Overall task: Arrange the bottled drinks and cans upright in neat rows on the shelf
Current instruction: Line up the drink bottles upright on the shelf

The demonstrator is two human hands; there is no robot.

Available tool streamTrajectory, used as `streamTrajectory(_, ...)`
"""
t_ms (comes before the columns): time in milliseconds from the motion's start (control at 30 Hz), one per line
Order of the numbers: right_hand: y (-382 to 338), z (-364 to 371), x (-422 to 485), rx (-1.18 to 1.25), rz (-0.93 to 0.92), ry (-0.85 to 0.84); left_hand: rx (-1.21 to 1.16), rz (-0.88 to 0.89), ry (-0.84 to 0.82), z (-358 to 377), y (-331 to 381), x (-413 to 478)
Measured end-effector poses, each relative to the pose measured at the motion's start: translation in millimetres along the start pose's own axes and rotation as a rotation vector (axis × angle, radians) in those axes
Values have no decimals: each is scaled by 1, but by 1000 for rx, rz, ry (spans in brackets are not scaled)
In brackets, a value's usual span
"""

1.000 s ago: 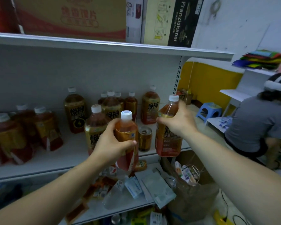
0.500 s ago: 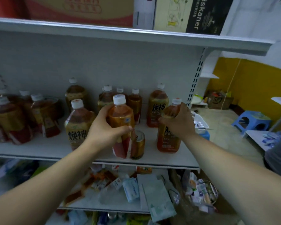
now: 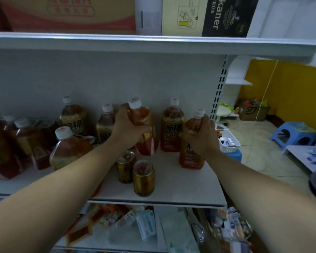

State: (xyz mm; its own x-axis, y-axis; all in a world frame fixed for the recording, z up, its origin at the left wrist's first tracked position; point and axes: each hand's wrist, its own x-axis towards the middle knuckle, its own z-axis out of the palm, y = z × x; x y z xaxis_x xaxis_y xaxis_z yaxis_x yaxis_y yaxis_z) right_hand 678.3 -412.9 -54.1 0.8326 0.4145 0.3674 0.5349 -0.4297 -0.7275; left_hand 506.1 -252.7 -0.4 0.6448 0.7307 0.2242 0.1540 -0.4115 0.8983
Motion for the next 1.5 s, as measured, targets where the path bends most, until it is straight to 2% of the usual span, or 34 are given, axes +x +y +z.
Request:
streamTrajectory(133,7,5,15,-11,-5,20,132,-42,-22,16,-25,17)
streamTrajectory(267,16,9,30,-25,-16,50,313,6,-70,27,-34,19)
streamTrajectory(667,33,17,71,-38,-33,20,370,19,-87,38,-66,40)
streamTrajectory(800,33,14,74,-178,-47,-19,347,-7,-165,32,-66,39)
streamTrajectory(900,27,9,74,-287,20,-81,329,-30,-198,19,-59,36)
streamTrajectory(1000,15,9,63,-370,83,-106,517,19,-257,2,-56,23)
streamTrajectory(1067,2,13,40,-419,-15,-35,664,66,-353,-9,-56,11)
streamTrajectory(1133,-17,19,7,-335,-244,47,761,82,-454,-16,-59,0)
streamTrajectory(1167,-28,23,-12,-233,-317,-18,777,67,-492,-17,-60,-5)
streamTrajectory(1200,-38,28,-32,-145,-336,-175,775,41,-522,-18,-61,-8)
streamTrajectory(1267,-47,43,-68,-99,-270,-581,743,-19,-574,-19,-62,-12)
streamTrajectory(1300,-47,53,-82,-95,-225,-692,727,-57,-609,-19,-66,-13)
streamTrajectory(1367,-43,70,-101,-63,-149,-742,707,-88,-656,-21,-74,-14)
streamTrajectory(1500,-37,70,-120,146,30,-583,610,-116,-594,-26,-87,-22)
